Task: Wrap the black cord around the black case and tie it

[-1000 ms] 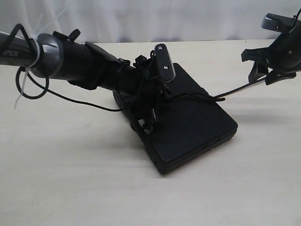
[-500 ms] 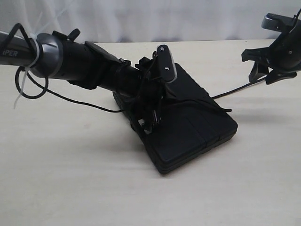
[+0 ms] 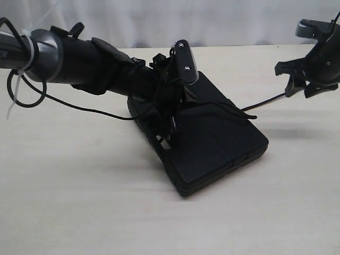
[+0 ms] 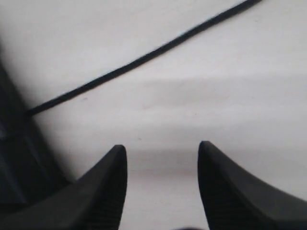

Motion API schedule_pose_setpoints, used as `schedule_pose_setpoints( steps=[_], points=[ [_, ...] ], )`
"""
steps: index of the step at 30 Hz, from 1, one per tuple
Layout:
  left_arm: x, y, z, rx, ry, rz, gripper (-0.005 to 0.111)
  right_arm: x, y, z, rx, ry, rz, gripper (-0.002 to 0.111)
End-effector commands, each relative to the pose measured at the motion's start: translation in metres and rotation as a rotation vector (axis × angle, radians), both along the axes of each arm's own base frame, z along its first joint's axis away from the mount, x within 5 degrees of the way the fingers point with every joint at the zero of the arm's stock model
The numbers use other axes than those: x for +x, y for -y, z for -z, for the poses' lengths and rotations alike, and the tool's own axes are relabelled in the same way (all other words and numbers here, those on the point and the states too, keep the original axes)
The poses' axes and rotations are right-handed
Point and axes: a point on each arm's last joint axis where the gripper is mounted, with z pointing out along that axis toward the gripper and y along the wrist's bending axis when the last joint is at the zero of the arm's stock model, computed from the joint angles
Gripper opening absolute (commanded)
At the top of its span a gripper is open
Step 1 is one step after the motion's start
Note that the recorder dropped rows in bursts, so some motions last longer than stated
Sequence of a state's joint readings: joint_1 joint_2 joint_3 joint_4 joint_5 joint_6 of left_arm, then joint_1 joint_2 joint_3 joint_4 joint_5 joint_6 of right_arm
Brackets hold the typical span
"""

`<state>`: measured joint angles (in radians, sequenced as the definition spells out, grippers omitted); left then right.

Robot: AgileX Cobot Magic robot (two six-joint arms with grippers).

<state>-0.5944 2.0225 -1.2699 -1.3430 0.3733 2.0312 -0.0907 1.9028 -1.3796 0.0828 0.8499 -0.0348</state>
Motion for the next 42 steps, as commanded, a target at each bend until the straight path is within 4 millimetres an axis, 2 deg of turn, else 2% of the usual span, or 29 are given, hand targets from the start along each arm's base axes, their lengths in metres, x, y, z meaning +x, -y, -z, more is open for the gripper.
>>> schedule_pose_setpoints(
  steps=[1, 5, 8, 12, 19, 28, 30, 35, 42],
  points=[
    [0.0, -0.001, -0.004, -0.012, -0.004, -0.024, 0.0, 0.001, 0.031, 0.044, -0.049, -0.078, 0.155, 0.045],
    [0.0, -0.001, -0.004, -0.012, -0.004, -0.024, 0.0, 0.021, 0.058, 0.065, 0.165, 0.118, 0.387, 0.045],
    [0.0, -0.001, -0.004, -0.012, -0.004, -0.024, 0.0, 0.035, 0.062, 0.085, 0.314, 0.225, 0.518, 0.045],
    [0.001, -0.001, -0.004, -0.008, 0.002, -0.033, 0.0, 0.044, 0.066, 0.112, 0.341, 0.278, 0.598, 0.045],
    [0.001, -0.001, -0.004, -0.007, 0.003, -0.032, 0.0, 0.06, 0.068, 0.113, 0.351, 0.302, 0.574, 0.045],
    [0.001, -0.001, -0.004, -0.008, 0.002, -0.031, 0.0, 0.072, 0.059, 0.141, 0.433, 0.258, 0.539, 0.044],
    [0.001, -0.001, -0.004, -0.009, 0.001, -0.028, 0.0, 0.075, 0.056, 0.145, 0.447, 0.256, 0.489, 0.037],
    [0.001, -0.001, -0.004, -0.009, 0.001, -0.028, 0.0, 0.08, 0.043, 0.144, 0.461, 0.269, 0.369, 0.004],
    [0.003, -0.002, -0.004, -0.01, 0.004, -0.052, 0.0, 0.078, 0.029, 0.127, 0.527, 0.292, 0.122, 0.004]
  ],
)
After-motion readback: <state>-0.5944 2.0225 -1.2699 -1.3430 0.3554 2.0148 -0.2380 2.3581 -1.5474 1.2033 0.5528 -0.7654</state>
